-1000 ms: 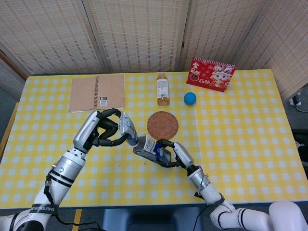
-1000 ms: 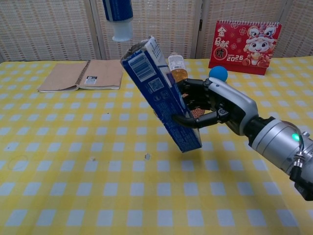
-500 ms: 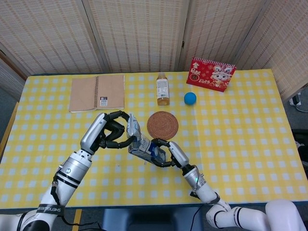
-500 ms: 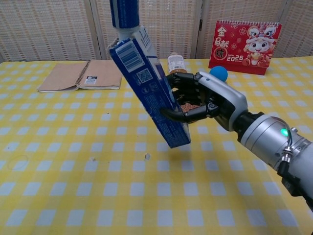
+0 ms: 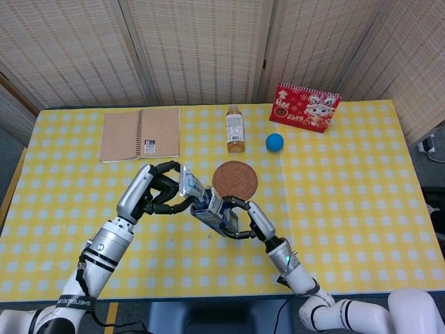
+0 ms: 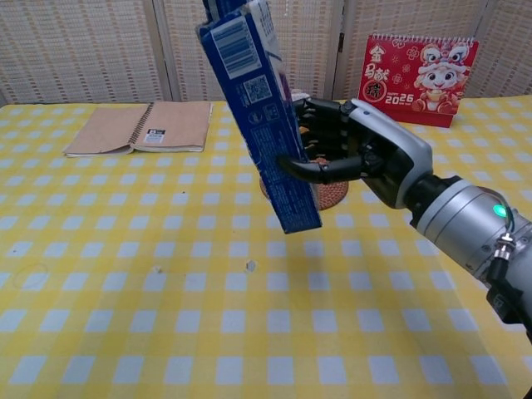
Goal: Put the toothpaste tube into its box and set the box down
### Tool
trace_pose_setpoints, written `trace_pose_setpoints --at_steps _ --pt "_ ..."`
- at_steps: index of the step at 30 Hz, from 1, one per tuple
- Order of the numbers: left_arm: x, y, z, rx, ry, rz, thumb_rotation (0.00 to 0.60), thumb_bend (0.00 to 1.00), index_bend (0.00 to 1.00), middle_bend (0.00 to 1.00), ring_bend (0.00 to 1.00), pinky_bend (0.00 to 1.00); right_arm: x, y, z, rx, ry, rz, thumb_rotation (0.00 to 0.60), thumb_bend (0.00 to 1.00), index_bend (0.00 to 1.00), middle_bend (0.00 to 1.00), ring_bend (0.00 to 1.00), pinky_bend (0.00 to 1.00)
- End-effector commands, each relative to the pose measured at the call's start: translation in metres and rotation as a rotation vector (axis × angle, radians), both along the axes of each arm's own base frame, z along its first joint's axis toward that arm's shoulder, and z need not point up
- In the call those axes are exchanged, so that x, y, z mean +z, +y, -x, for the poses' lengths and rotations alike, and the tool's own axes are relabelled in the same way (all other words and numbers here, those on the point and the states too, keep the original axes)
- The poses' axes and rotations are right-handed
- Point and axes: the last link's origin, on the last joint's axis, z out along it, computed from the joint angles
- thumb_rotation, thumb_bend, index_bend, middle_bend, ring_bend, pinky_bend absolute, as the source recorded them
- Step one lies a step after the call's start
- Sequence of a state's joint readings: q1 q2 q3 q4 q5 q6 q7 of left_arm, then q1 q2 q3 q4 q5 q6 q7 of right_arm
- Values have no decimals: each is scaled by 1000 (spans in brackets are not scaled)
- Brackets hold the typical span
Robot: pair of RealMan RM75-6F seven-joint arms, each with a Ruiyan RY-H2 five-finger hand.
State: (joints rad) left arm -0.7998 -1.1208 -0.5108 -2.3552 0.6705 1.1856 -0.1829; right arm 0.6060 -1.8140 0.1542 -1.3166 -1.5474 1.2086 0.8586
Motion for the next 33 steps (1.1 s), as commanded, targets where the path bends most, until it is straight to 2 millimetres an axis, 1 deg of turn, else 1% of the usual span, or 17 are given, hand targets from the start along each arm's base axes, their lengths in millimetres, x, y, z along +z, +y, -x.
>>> trace_pose_setpoints --at_steps 1,7,9,10,11,12,13,14,16,17,21,25,28,31,32,33 --pt "-2 -1 0 -2 6 5 600 780 823 1000 1000 1000 2 0 -2 2 -13 5 600 345 409 358 395 365" --pt "-7 -2 0 -3 20 6 600 775 820 1000 1000 1000 7 1 -7 11 -27 16 600 345 409 358 394 365" --pt "-7 -1 -1 -7 21 -8 600 740 755 1000 1000 1000 7 2 -7 11 -26 13 600 346 409 358 395 365" --pt "-8 -1 -1 -10 22 -10 600 666 638 1000 1000 1000 7 2 -6 10 -26 13 600 345 409 358 395 365" --pt "-8 -1 -1 -14 25 -12 595 571 502 1000 1000 1000 8 2 -6 10 -25 13 600 345 409 358 395 365" --pt "-9 -1 0 -19 36 -11 577 501 404 1000 1000 1000 8 2 -6 9 -24 13 600 345 409 358 395 366" --pt "-9 -1 0 -24 42 -9 543 391 245 1000 1000 1000 8 2 -6 9 -24 13 600 345 409 358 395 366" --pt "-11 -1 1 -29 53 -4 506 315 135 1000 1000 1000 8 2 -6 8 -24 12 600 345 409 358 395 366" --pt "-13 -1 1 -37 65 11 465 231 24 1000 1000 1000 7 3 -6 8 -26 8 600 345 409 358 395 366" --pt "-14 -1 1 -39 69 18 447 202 4 1000 1000 1000 7 3 -7 10 -26 7 600 345 409 358 395 365" --pt "-14 -1 2 -48 74 18 425 161 0 1000 1000 1000 7 4 -6 9 -25 6 600 346 409 358 395 365" --pt "-12 0 2 -51 61 5 408 156 0 1000 1000 1000 9 4 -5 9 -28 8 600 346 409 358 395 365" --pt "-11 0 4 -67 81 -19 402 156 0 1000 1000 1000 12 4 -4 12 -25 17 600 346 409 358 395 365" --pt "-10 2 9 -94 155 -75 398 159 0 1000 977 1000 15 5 1 13 -10 28 600 346 409 358 395 365" --pt "-9 3 13 -109 207 -117 399 160 0 999 952 1000 16 6 4 16 5 35 600 346 409 358 395 365" --pt "-8 4 16 -120 250 -155 400 160 4 977 909 1000 17 6 7 16 18 42 600 346 409 358 395 365"
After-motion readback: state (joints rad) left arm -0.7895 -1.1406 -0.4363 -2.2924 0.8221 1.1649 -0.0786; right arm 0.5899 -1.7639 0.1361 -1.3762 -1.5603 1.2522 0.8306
